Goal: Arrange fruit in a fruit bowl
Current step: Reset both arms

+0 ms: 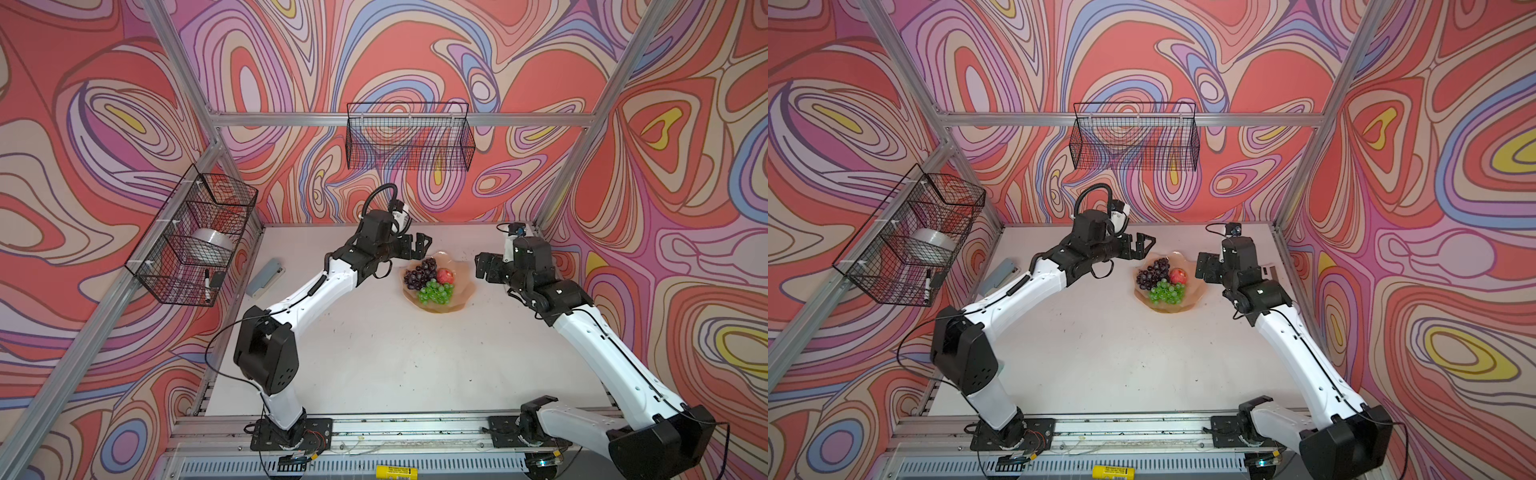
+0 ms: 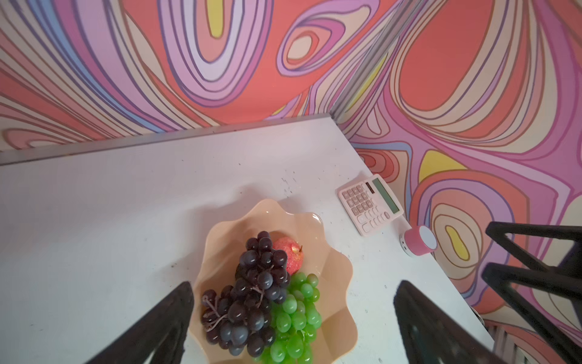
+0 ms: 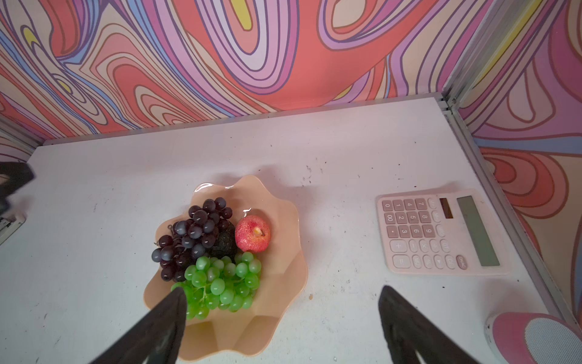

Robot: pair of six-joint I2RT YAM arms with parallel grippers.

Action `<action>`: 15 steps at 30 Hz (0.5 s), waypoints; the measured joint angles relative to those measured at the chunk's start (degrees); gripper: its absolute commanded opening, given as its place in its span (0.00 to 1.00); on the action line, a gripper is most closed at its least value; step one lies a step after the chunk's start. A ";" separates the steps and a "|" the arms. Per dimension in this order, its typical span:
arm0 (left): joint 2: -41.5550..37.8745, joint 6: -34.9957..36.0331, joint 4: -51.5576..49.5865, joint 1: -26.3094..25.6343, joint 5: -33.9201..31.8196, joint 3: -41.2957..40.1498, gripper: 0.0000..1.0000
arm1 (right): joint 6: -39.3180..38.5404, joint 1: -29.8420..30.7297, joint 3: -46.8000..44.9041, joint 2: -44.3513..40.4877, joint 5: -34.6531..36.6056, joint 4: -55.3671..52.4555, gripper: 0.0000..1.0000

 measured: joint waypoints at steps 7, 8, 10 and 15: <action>-22.18 13.03 11.50 0.63 -14.88 -24.76 1.00 | -2.34 -1.66 -12.52 -1.97 5.73 11.19 0.98; -25.31 14.60 12.68 1.40 -16.61 -28.55 1.00 | -2.80 -2.38 -14.69 -1.70 6.56 13.44 0.98; -30.42 16.52 15.19 3.61 -19.43 -35.54 1.00 | -3.41 -3.48 -18.16 -0.63 8.22 18.05 0.98; -39.56 20.90 21.86 9.46 -28.57 -53.88 1.00 | -6.21 -5.77 -28.22 5.64 11.37 35.52 0.98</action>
